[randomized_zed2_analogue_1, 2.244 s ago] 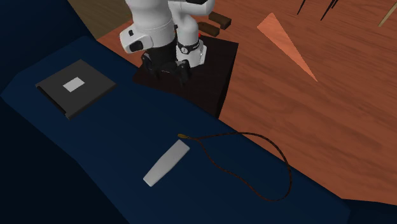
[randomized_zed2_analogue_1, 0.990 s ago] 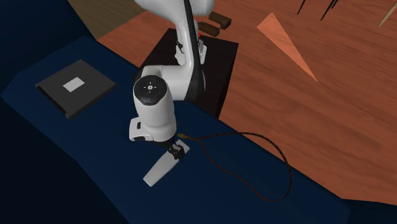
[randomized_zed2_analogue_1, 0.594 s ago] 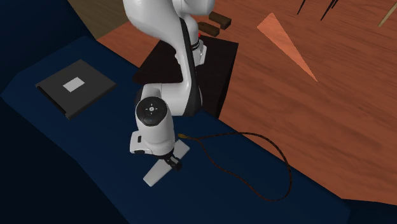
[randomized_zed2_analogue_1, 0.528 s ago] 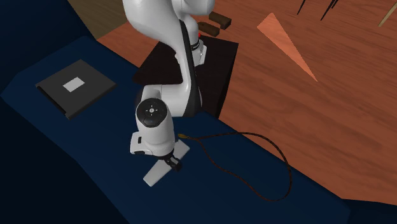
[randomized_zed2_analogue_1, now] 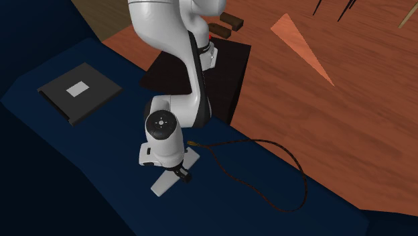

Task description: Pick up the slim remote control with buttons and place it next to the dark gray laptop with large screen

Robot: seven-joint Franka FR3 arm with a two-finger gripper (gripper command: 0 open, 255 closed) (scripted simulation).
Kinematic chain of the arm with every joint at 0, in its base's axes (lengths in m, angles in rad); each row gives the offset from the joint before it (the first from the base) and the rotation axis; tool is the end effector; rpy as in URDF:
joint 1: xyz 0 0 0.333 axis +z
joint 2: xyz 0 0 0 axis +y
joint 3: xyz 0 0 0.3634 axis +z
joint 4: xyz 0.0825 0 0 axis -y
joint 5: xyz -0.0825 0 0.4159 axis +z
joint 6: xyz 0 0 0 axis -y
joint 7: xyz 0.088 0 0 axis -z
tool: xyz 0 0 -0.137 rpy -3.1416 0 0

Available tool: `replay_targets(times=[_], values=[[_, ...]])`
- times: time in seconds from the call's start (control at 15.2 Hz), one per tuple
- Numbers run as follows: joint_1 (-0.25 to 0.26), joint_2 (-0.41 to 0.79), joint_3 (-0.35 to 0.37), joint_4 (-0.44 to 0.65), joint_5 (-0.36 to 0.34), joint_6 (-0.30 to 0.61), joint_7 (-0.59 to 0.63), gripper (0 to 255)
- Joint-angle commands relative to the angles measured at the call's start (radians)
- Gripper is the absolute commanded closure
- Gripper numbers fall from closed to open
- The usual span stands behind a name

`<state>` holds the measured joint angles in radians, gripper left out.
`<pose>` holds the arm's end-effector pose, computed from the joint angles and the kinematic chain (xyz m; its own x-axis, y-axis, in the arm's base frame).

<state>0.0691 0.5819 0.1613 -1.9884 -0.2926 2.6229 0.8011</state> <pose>0.6415 0.1512 0.1585 0.9354 -0.3410 0.0939 -0.3431 -0.9393 0.0070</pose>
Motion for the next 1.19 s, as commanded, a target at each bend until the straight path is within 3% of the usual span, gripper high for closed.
replay_targets(times=[0.0,0.13,0.2,0.79,1.12], values=[[0.000,0.000,0.000,0.000,0.000,0.000,0.000,0],[0.000,0.000,0.000,0.000,0.000,0.000,0.000,0],[0.000,0.000,0.000,0.000,0.000,0.000,0.000,255],[0.000,0.000,0.000,0.000,0.000,0.000,0.000,255],[-0.012,-0.055,0.017,-0.010,0.019,-0.045,-0.016,255]])
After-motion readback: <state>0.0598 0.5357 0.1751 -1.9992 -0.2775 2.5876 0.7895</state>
